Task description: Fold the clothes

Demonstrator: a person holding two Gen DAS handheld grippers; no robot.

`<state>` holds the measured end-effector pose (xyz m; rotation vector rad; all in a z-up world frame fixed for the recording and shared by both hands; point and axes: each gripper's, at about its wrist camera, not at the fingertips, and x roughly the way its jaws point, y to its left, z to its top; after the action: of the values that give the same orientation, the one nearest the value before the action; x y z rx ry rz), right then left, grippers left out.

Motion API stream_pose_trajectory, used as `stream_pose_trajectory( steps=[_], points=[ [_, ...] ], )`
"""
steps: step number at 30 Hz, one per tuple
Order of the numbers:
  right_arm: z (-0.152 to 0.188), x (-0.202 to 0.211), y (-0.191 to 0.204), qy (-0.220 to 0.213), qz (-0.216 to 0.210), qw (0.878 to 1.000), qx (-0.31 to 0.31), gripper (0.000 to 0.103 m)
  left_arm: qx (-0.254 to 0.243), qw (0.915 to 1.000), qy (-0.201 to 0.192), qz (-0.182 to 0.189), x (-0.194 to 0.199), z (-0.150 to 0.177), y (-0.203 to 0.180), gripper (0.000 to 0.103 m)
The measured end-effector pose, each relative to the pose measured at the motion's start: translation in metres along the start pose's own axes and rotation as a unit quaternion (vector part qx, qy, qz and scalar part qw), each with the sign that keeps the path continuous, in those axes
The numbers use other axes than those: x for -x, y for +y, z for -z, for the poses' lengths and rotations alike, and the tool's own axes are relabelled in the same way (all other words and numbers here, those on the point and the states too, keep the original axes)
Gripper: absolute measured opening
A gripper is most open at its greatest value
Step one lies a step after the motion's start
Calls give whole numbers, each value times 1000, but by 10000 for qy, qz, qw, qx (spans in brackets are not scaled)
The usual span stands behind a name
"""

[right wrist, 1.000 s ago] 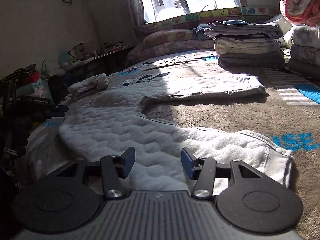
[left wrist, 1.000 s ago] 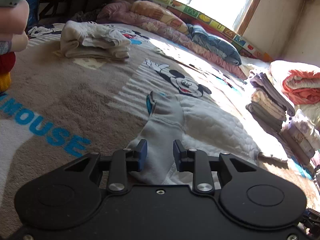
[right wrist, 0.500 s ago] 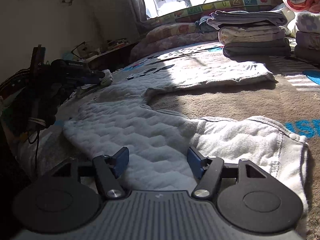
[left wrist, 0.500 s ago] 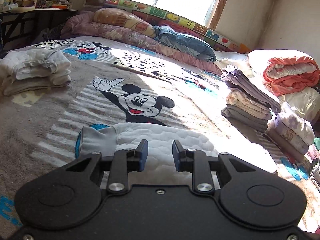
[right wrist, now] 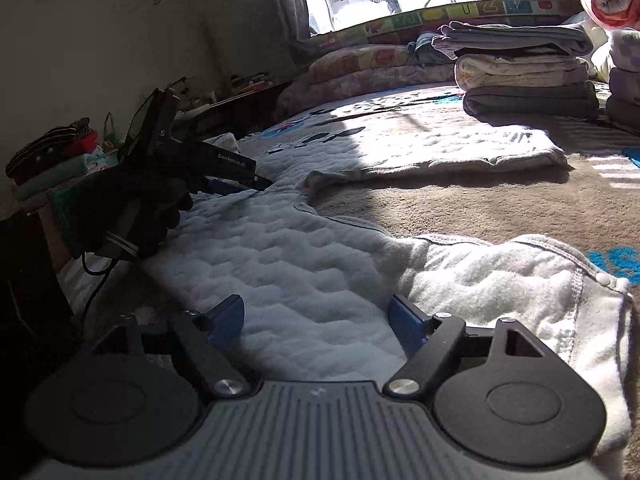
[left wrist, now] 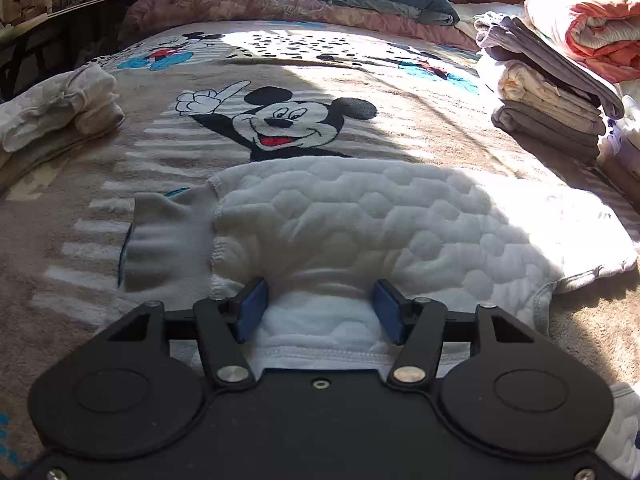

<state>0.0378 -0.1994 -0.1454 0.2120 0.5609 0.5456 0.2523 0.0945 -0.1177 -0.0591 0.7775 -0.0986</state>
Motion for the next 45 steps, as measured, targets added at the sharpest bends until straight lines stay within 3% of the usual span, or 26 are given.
stream_pose_trajectory(
  steps=[3, 6, 10, 11, 14, 18, 20, 21, 23, 26, 29, 30, 32, 33, 36, 38, 40, 41, 42, 43, 45],
  points=[
    [0, 2, 2, -32, 60, 10000, -3, 79, 378, 9964, -765, 0, 27, -4, 13, 57],
    [1, 6, 4, -63, 126, 9999, -3, 77, 1123, 9870, -1078, -391, 46, -7, 47, 56],
    [2, 11, 7, -104, 214, 9997, -3, 77, 2049, 9692, -1354, -189, 66, -12, 91, 49],
    [3, 11, 8, -93, 237, 9997, 16, 78, 1994, 9707, -1331, -128, 65, -16, 91, 42],
    [4, 8, 10, -75, 280, 9995, 96, 78, 1509, 9811, -1188, 235, 53, -29, 73, 34],
    [6, 7, 10, -78, 292, 9994, 157, 78, 1426, 9836, -648, 894, 11, -37, 59, 34],
    [7, 6, 10, -75, 290, 9993, 212, 79, 1474, 9861, -28, 770, -26, -35, 58, 38],
    [8, 5, 11, -71, 284, 9992, 262, 81, 1440, 9871, 54, 697, -41, -32, 58, 39],
    [10, 4, 13, -66, 276, 9989, 365, 82, 1690, 9816, 84, 885, -39, -38, 64, 41],
    [10, 1, 14, -62, 245, 9988, 426, 88, 2886, 9413, -120, 1746, -28, -42, 99, 53],
    [11, -3, 17, -43, 231, 9982, 549, 93, 3574, 9123, 51, 2000, -41, -31, 124, 57],
    [11, -3, 18, -36, 231, 9980, 587, 93, 3729, 9043, 58, 2076, -46, -26, 130, 51],
    [11, -3, 16, -36, 201, 9981, 581, 93, 4182, 8764, -66, 2388, -43, -20, 144, 48],
    [11, -3, 16, -38, 195, 9982, 568, 93, 4324, 8651, -210, 2534, -35, -21, 148, 61],
    [11, -2, 17, -39, 198, 9983, 551, 93, 4371, 8593, -674, 2570, -12, -21, 157, 69],
    [10, -2, 17, -36, 202, 9982, 559, 93, 4590, 8534, -477, 2425, -19, -11, 164, 73],
    [9, 0, 17, -59, 214, 9983, 546, 93, 4664, 8541, -450, 2256, -21, -2, 168, 54],
    [9, 2, 18, -83, 246, 9981, 556, 90, 4697, 8538, -465, 2197, -19, 2, 170, 51],
    [8, 4, 20, -92, 286, 9978, 593, 88, 4711, 8503, -610, 2265, -8, 5, 171, 64],
    [7, 6, 22, -101, 327, 9973, 651, 87, 4723, 8467, -755, 2332, 3, 7, 172, 69],
    [7, 12, 26, -163, 400, 9957, 815, 85, 4745, 8386, -1045, 2464, 26, 12, 174, 71]
  ],
)
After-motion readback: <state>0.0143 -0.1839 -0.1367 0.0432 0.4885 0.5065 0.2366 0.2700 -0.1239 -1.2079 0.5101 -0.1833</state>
